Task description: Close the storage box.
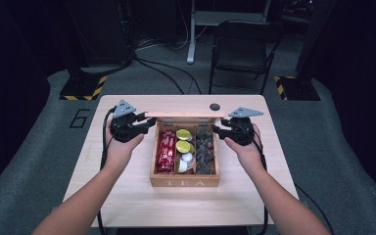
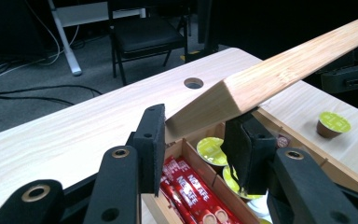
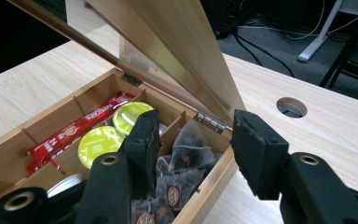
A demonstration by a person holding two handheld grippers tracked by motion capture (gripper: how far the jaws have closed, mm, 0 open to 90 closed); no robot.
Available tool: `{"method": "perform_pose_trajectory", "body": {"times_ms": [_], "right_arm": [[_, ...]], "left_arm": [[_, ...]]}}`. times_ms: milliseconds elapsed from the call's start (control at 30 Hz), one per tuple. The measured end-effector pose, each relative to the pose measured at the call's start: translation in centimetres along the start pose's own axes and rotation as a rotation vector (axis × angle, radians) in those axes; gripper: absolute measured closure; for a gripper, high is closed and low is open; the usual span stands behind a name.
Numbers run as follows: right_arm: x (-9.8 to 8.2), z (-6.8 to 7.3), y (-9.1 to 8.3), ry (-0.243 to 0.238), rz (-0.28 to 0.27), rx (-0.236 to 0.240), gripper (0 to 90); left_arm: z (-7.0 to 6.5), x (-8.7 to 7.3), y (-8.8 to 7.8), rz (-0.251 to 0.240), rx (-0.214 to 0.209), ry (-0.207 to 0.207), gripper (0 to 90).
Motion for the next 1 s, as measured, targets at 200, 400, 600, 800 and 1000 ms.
{"method": "perform_pose_trajectory", "body": {"times_ms": [200, 400, 600, 800, 1000], "right_arm": [[-0.5, 0.8, -1.2, 0.008, -0.015, 0.024, 50.2], [-0.6, 1.6, -2.4, 0.012, -0.037, 0.048, 49.2], [-1.1, 2.2, -3.2, -0.014, -0.047, 0.049, 48.8], [-2.1, 2.6, -3.8, 0.007, -0.049, 0.064, 48.8], [-3.0, 3.3, -4.5, -0.013, -0.050, 0.075, 48.5]], "left_arm": [[-0.3, -0.9, -0.4, -0.005, -0.011, -0.003, 57.9], [-0.8, -1.8, -0.8, 0.001, -0.011, 0.001, 57.1], [-1.2, -3.0, -1.1, 0.011, -0.030, -0.010, 55.2], [-1.7, -4.4, -1.4, 0.031, -0.037, 0.017, 52.6], [-2.1, -5.7, -1.6, 0.031, -0.046, 0.001, 50.9]]}}
Point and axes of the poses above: each handheld gripper's, and its own axes: y roughly forward along the jaws, x roughly out of its top, z roughly to its left, the point moved 3 cm from there along y, roughly forward along the jaws, and after that the axes turned 7 degrees about -z, right-handed, at the moved point
